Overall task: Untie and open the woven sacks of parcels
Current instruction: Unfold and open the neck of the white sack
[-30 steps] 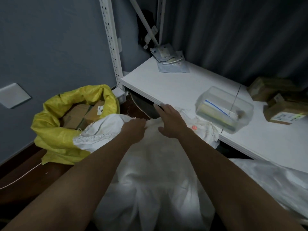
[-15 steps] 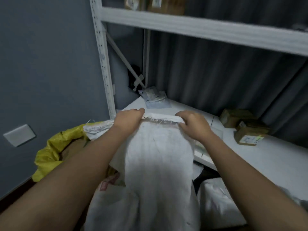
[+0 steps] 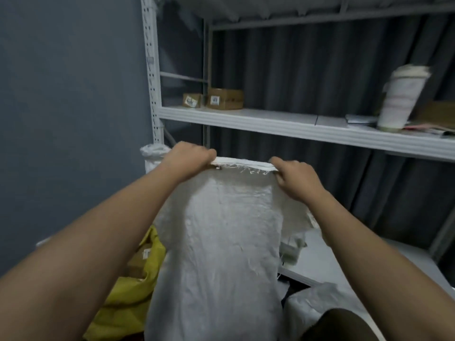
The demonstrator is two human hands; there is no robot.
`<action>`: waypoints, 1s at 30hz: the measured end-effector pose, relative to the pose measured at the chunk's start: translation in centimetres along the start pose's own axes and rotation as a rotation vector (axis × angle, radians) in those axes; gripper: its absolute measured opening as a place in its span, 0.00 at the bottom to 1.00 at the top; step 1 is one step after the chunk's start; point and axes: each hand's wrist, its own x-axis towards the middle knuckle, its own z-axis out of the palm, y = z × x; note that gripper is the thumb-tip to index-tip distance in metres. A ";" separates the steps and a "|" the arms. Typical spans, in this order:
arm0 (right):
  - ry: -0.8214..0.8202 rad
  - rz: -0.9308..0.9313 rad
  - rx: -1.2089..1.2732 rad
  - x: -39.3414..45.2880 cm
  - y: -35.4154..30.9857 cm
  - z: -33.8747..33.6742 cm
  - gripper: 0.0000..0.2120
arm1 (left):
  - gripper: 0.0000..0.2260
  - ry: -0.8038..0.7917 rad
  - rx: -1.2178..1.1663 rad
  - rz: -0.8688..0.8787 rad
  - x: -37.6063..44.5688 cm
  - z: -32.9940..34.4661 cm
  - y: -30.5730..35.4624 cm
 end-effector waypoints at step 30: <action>0.332 -0.678 -0.048 -0.4 0.5 5.3 0.17 | 0.20 -0.138 -0.670 0.115 -0.8 5.2 0.8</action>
